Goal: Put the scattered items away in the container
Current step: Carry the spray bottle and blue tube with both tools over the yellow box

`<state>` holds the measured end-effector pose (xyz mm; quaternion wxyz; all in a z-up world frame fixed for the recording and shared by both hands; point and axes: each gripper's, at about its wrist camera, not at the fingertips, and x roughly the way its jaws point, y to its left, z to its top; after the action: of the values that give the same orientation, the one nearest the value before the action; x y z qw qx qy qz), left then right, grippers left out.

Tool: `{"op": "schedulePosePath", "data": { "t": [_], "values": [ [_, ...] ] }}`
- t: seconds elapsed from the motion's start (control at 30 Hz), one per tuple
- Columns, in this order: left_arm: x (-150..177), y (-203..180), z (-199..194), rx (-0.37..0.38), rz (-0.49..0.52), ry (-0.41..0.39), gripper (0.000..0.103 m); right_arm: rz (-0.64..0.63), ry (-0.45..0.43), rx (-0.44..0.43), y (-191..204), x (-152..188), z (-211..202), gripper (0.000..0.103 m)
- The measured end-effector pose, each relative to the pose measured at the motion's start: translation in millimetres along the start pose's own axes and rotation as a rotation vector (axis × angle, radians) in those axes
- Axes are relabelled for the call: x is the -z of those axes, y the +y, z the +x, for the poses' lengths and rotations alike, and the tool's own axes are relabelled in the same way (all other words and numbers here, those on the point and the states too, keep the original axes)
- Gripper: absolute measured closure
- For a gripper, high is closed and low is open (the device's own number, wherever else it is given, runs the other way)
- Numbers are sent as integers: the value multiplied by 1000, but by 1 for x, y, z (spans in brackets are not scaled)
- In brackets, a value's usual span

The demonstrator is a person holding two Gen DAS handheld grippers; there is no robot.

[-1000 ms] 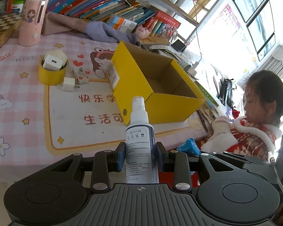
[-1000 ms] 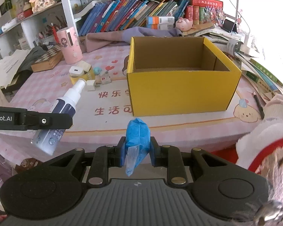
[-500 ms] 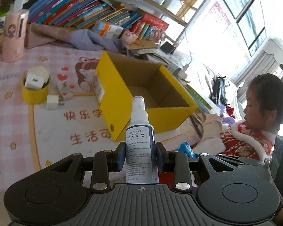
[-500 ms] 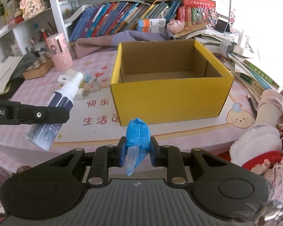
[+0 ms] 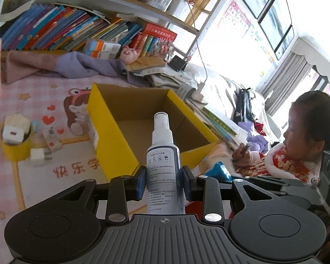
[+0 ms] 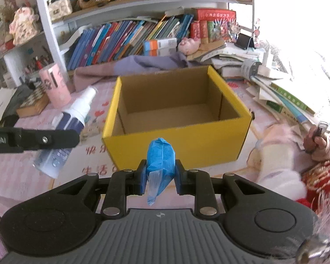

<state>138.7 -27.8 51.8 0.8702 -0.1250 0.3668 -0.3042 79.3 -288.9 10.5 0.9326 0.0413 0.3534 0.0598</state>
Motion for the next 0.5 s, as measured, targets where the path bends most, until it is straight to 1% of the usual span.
{"op": "schedulePosePath", "data": {
  "t": [0.13,0.3,0.5],
  "values": [
    [-14,-3,16,10,17,-3,71,-2,-26,-9,-12,-23,5,80],
    [-34,-7,30,1,38,-20,71,-38,-71,-12,-26,-56,22,80],
    [-60,-11,47,-41,63,-53,71,-93,-51,-31,-45,-86,59,80]
  ]
}}
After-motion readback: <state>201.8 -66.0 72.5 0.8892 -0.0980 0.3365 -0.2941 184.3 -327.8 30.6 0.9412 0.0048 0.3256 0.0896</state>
